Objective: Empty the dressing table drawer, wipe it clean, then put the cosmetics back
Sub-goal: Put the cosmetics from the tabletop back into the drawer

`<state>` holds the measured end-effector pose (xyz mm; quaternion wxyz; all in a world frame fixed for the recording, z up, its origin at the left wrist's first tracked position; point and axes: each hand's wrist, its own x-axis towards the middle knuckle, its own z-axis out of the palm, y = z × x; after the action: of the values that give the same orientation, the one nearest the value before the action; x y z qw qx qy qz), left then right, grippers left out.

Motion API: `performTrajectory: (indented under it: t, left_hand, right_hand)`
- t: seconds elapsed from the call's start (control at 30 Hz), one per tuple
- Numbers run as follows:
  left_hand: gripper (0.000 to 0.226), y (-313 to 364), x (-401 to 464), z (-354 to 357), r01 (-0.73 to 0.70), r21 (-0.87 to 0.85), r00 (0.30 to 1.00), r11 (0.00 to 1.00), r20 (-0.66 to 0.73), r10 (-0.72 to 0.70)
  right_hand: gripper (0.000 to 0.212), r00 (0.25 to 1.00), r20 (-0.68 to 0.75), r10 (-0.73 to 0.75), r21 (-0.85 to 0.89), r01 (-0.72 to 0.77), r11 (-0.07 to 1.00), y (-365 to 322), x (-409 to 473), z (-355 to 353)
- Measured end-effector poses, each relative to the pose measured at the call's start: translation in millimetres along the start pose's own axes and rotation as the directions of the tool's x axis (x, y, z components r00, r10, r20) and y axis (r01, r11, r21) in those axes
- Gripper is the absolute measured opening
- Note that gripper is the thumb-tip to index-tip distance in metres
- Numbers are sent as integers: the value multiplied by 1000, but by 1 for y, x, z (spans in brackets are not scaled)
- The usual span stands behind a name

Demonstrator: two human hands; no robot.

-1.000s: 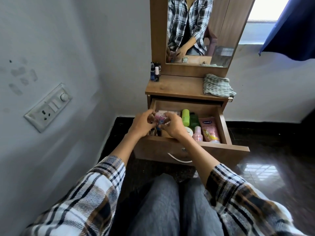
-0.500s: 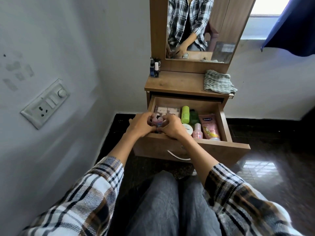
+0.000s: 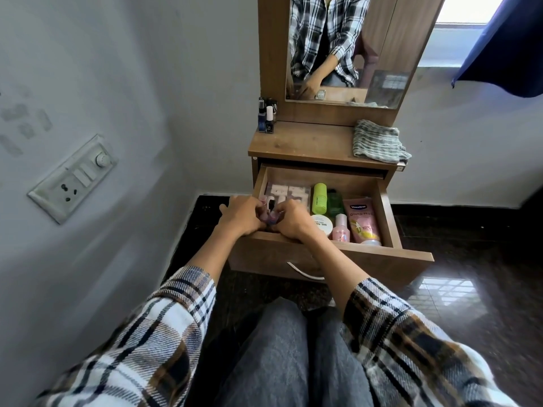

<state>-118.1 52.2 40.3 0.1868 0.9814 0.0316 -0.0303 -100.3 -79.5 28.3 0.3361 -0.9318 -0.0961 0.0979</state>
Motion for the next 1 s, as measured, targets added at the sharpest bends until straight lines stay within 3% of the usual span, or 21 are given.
performTrajectory:
  t: [0.2, 0.4, 0.63, 1.0]
  left_hand:
    - [9, 2, 5, 1, 8, 77, 999, 997, 42, -11]
    - [25, 1, 7, 7, 66, 59, 998, 996, 17, -67]
    - [23, 2, 3, 11, 113, 11, 993, 993, -37, -113]
    - [23, 3, 0, 12, 101, -51, 992, 994, -73, -104]
  right_hand:
    - [34, 999, -3, -36, -70, 36, 997, -1, 3, 0]
    - [20, 999, 16, -37, -99, 39, 994, -3, 6, 2]
    - [19, 999, 27, -26, -176, 30, 984, 0, 17, 11]
    - [25, 999, 23, -26, -153, 29, 988, 2, 17, 13]
